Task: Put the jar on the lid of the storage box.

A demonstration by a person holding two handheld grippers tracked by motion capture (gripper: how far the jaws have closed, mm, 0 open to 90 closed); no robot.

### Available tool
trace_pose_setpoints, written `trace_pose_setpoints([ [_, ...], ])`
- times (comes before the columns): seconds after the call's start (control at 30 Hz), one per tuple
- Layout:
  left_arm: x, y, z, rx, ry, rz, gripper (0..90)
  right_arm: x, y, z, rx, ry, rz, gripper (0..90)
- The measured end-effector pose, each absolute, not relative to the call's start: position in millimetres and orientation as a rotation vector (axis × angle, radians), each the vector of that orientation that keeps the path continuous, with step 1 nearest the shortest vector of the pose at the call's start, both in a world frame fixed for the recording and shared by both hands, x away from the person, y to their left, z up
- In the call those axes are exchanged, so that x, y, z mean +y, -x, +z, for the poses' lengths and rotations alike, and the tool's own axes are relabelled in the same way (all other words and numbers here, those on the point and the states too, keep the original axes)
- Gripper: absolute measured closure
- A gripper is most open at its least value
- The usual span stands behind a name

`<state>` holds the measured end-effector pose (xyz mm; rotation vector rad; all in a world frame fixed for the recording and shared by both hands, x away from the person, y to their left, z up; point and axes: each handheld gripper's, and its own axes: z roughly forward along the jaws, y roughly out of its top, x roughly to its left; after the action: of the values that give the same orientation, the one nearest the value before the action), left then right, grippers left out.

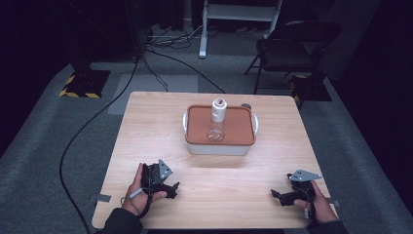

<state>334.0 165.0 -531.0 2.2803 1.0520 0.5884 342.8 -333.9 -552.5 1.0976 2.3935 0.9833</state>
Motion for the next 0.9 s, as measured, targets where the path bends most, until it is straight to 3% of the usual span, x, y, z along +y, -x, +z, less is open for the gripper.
trace_pose_setpoints([
  [0.4,175,-329,-545,1.108,-2.249,0.523,2.0,-334,-343,-553,2.393,-1.097,0.983,0.2],
  [0.6,183,-328,-551,1.166,-2.181,0.423,1.4,-334,-343,-553,2.393,-1.098,0.983,0.2],
  [0.9,190,-327,-554,1.096,-2.176,0.415,0.3,-334,-343,-553,2.393,-1.097,0.983,0.2],
])
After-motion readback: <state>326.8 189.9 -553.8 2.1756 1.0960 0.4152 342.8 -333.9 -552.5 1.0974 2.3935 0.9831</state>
